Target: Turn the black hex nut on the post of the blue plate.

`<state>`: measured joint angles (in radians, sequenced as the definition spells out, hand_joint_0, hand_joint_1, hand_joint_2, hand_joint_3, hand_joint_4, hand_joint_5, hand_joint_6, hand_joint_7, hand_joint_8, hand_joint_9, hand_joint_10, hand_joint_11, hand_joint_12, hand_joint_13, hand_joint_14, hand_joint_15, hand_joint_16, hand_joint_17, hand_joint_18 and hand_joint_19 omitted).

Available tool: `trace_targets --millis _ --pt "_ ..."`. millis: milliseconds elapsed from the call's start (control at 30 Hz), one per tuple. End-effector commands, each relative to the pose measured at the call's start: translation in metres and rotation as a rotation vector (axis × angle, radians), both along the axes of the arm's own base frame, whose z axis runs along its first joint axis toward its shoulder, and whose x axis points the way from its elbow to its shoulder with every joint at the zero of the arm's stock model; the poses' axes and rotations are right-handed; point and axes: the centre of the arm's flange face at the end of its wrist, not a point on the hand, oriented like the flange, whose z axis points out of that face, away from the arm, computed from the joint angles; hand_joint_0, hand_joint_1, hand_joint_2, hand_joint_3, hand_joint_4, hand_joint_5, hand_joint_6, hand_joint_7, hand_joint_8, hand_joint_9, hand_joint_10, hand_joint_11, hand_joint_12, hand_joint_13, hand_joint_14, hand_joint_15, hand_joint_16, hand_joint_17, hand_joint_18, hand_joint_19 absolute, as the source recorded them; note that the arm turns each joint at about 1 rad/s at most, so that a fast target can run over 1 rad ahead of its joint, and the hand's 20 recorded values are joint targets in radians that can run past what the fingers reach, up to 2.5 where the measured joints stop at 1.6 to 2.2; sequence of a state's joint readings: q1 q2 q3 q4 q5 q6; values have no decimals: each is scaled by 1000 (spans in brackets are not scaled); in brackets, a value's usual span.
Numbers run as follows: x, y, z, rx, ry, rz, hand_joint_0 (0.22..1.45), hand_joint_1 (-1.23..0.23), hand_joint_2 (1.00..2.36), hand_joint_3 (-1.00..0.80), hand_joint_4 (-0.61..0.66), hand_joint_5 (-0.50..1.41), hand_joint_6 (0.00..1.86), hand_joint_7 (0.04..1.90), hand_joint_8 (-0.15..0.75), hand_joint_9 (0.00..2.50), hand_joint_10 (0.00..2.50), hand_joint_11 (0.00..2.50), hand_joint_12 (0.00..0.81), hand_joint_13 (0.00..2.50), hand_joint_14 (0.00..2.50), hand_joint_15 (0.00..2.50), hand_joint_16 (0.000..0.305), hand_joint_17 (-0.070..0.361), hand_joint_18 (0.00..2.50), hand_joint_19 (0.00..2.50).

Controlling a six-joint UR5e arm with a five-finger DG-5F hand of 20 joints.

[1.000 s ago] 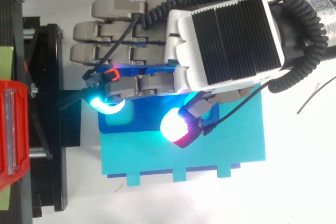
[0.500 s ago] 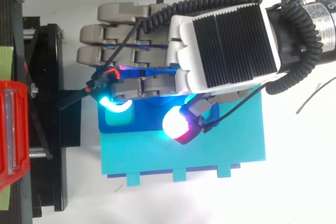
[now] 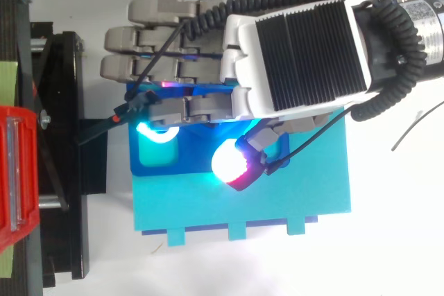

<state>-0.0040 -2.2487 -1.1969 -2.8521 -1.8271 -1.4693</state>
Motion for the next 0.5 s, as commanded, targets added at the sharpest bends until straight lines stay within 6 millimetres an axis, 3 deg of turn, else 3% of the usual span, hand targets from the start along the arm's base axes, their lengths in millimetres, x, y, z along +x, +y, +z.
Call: trace_targets --millis 0,467 --pt "1 0 1 -8 -9 -1 525 -688 1000 -500 178 -238 501 1082 204 109 0 18 341 143 0 11 51 115 0 22" --pt "0 -3 0 -9 -5 -4 535 -698 1004 -460 177 -233 501 1102 206 117 0 27 339 145 0 12 51 115 0 24"
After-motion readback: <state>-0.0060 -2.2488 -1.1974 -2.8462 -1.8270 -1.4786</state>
